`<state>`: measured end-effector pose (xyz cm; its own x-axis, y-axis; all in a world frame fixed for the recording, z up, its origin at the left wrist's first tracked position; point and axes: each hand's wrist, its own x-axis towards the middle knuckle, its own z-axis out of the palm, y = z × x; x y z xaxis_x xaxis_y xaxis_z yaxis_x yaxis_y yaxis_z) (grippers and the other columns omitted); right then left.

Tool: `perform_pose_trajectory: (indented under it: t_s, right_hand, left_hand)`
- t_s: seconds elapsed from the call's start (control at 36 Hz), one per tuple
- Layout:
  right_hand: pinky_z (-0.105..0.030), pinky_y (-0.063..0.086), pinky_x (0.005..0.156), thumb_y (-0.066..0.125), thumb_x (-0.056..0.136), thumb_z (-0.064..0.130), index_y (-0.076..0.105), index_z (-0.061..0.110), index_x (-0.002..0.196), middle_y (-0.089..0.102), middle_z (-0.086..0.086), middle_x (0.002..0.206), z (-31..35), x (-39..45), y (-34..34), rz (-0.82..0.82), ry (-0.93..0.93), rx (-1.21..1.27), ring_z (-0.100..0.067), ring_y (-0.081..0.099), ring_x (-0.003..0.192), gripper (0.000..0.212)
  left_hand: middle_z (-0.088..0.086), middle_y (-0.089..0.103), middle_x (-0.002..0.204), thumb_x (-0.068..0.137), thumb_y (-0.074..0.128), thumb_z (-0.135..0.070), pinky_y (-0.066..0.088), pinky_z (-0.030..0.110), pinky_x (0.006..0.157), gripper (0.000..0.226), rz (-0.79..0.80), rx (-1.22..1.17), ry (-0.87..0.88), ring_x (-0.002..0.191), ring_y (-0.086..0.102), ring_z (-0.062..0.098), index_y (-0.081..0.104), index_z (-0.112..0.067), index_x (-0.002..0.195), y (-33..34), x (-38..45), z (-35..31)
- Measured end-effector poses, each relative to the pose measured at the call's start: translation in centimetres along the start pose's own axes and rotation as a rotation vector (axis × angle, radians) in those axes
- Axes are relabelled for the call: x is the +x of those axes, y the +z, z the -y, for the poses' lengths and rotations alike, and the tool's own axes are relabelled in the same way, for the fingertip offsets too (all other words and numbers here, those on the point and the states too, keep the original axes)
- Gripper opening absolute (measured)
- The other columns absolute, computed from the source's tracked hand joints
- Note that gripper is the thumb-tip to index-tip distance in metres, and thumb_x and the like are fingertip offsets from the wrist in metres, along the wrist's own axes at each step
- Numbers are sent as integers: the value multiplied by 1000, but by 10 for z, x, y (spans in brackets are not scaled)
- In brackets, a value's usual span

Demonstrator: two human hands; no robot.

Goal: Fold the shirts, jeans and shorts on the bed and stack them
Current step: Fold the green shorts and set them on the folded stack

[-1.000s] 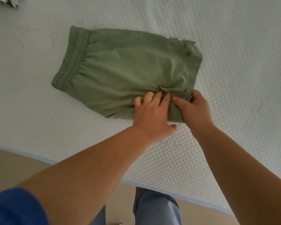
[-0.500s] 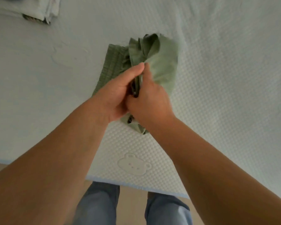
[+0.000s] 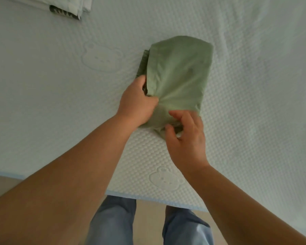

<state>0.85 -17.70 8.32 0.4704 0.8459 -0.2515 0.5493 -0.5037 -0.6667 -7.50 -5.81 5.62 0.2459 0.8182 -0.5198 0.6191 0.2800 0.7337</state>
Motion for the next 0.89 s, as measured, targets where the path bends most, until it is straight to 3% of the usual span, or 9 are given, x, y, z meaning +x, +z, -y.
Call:
perform_pose_trajectory:
  t_s: [0.14,0.22,0.36,0.44,0.53,0.61,0.72,0.78,0.89]
  right_hand:
    - [-38,40,95,73,77,18,61,10,120,54,-10,117,-20,-15,5,53,-25,-209,-24,46,107,46]
    - [-38,37,94,76,75,22,60,10,123,56,-13,118,-24,-26,12,116,-105,-301,-30,51,106,52]
    - [-46,37,98,77,71,21,56,8,128,53,-17,127,-22,-34,21,167,-155,-378,-36,50,117,62]
    - [-46,30,103,77,71,20,53,6,131,47,-19,135,-18,-42,24,198,-172,-403,-37,43,127,66]
    - [-48,34,101,79,67,20,54,6,129,46,-21,137,-17,-52,27,228,-199,-426,-39,43,127,68]
    - [-49,36,100,79,67,18,56,6,126,48,-21,136,-20,-56,27,223,-208,-399,-39,45,127,65]
    - [-47,34,101,61,80,26,60,6,120,50,-19,132,-24,-48,20,130,-207,-274,-36,44,126,45]
    - [-43,30,102,51,85,29,62,6,116,51,-18,131,-27,-37,14,60,-162,-231,-34,44,125,41]
    - [-36,14,113,52,93,22,52,5,130,35,-16,145,-35,-19,16,40,-8,-190,-31,27,137,40]
  left_hand:
    - [-19,49,129,81,56,-6,30,-7,81,68,24,-64,171,106,43,-15,37,-31,142,-12,-12,15]
    - [-13,54,131,83,53,-8,35,6,85,68,-14,-11,71,111,51,-1,35,-36,142,-18,-11,33]
    - [-6,56,123,84,54,-10,39,10,80,77,-61,15,-47,104,57,12,19,-35,147,-19,-6,44]
    - [-3,53,131,86,54,-10,35,9,83,69,-107,32,5,111,53,9,26,-32,146,-18,-7,41]
    - [-8,56,120,85,54,-9,37,11,81,64,-179,17,17,103,55,7,34,-32,142,-18,-12,39]
    - [-15,52,106,85,54,-10,39,11,77,63,-209,3,-3,91,54,1,36,-32,141,-19,-14,40]
    - [1,49,125,86,53,-8,40,25,92,65,-190,112,-35,110,52,16,30,-23,145,-18,-19,40]
    - [9,46,133,84,52,-6,37,32,99,63,-251,209,66,119,48,23,34,-15,144,-18,-25,33]
    - [20,47,138,83,50,-24,32,50,105,54,-278,435,492,129,41,38,49,-9,135,-5,-32,14]
